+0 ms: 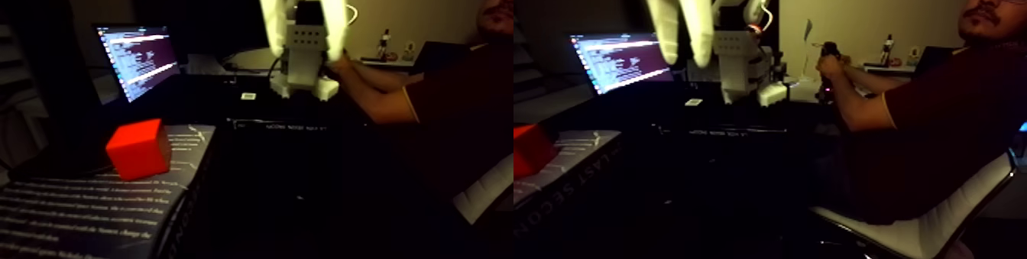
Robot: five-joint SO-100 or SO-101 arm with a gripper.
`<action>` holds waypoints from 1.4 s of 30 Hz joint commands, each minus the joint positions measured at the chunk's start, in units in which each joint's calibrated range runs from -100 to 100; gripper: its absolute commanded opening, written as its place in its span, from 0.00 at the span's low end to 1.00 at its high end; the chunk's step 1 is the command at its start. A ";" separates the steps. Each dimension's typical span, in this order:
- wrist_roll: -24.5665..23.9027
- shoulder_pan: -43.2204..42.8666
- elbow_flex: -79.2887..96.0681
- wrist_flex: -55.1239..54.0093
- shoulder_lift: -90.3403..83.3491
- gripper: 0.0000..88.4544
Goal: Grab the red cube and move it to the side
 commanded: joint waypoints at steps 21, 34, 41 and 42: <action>-40.11 -15.61 25.51 -8.42 -40.49 0.01; -41.35 -20.19 41.66 -13.40 -51.41 0.01; -40.22 -20.52 44.65 -13.74 -51.58 0.01; -40.28 -20.52 44.65 -13.74 -51.58 0.01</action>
